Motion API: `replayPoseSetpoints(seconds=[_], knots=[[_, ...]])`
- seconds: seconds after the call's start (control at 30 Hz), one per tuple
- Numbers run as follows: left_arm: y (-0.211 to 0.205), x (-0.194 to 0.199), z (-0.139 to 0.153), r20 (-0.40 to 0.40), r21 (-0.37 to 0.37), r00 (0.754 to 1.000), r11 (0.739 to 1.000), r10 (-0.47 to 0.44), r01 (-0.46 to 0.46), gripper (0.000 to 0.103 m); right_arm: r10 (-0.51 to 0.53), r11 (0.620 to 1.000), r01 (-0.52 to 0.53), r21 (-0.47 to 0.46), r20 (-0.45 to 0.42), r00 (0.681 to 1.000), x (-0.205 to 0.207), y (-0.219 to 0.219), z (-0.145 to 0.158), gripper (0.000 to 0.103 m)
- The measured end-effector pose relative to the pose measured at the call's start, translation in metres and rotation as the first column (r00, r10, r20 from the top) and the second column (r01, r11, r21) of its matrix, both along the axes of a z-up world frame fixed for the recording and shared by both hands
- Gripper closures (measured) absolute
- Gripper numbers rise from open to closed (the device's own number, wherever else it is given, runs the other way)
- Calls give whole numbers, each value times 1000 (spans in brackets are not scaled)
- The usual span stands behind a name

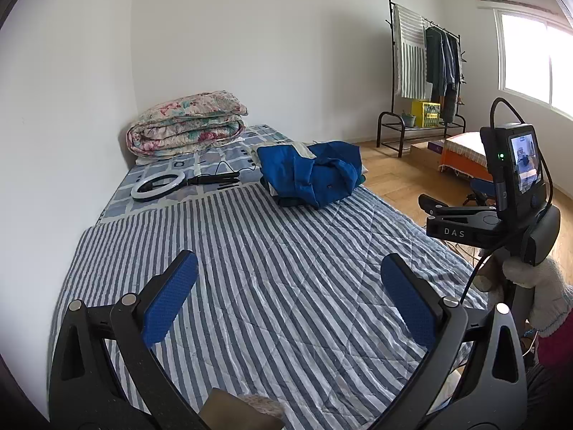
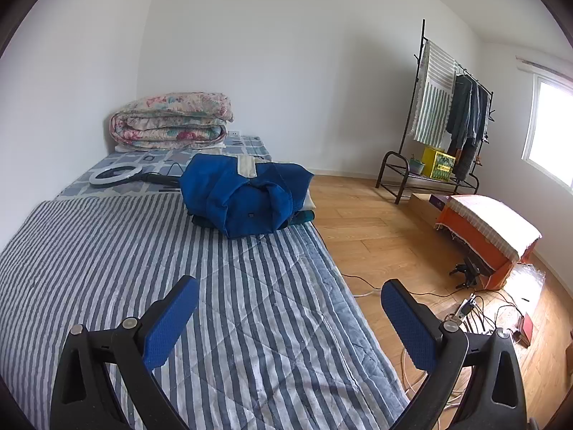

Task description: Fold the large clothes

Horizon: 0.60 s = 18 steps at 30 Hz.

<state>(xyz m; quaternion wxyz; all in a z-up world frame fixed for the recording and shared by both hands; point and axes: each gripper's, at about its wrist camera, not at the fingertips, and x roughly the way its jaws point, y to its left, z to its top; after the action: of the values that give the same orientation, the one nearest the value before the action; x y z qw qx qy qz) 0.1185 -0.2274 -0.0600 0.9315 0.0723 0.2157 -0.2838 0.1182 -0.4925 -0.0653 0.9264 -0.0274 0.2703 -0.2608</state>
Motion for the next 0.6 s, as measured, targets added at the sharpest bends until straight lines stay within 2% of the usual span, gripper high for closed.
replayPoseSetpoints(seconds=[0.6], knots=[[-1, -1, -4, 0, 7, 1000, 1000, -6, 6, 0, 2, 1000, -2, 4, 2, 1000, 2, 3, -1, 0]])
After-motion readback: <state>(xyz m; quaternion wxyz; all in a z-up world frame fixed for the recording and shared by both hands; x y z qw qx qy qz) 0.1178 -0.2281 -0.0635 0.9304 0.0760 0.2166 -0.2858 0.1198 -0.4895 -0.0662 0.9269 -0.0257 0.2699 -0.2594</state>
